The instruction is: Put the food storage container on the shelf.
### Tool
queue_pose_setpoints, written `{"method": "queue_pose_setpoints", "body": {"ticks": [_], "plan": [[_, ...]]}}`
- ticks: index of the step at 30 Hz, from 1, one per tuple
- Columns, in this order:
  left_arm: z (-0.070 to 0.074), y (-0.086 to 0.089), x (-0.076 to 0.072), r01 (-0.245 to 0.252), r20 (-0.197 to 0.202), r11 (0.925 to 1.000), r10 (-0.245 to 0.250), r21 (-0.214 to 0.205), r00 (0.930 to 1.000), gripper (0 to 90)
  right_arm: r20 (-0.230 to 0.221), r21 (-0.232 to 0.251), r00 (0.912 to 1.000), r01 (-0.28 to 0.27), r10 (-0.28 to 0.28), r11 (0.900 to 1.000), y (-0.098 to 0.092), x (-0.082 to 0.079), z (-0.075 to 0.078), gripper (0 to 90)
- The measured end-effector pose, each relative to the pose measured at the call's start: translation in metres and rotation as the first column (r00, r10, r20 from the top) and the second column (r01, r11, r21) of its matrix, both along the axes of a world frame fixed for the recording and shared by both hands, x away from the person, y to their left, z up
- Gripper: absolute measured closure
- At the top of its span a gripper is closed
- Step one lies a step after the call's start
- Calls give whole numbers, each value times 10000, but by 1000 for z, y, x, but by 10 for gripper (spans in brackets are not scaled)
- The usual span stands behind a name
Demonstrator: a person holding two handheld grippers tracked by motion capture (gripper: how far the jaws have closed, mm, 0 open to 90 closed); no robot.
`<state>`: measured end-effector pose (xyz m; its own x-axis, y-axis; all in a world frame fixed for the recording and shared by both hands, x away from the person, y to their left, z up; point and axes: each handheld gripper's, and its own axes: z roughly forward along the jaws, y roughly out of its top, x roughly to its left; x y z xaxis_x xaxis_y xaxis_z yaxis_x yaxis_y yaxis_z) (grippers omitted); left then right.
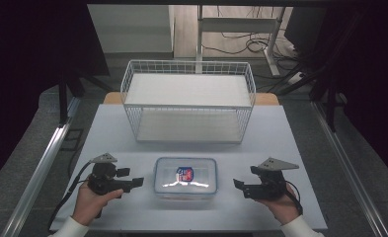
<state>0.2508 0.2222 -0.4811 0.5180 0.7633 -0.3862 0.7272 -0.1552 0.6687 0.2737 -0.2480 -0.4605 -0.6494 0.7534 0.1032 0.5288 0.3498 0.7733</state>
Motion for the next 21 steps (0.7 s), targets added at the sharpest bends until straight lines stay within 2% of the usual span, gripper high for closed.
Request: {"method": "queue_pose_setpoints", "body": {"ticks": [9,13,17,19,21], "plan": [[-2,-8,1,137,-373,9955,-173,-935,9992,162,-472,312,9984,-286,301,9991,7,-3,-4,179],[-4,-14,4,267,-509,9943,-321,-1028,9982,147,-524,328,9975,-449,466,9985,12,-5,-5,175],[-7,-18,9,338,-730,9899,-442,-1375,9964,145,-674,316,9963,-516,536,9982,16,-5,-7,174],[-8,-20,12,390,-847,9855,-536,-1654,9950,148,-714,330,9959,-540,563,9980,17,-5,-8,174],[-10,-23,16,469,-981,9840,-645,-1718,9931,149,-711,303,9958,-549,570,9980,18,-6,-8,174]]}}
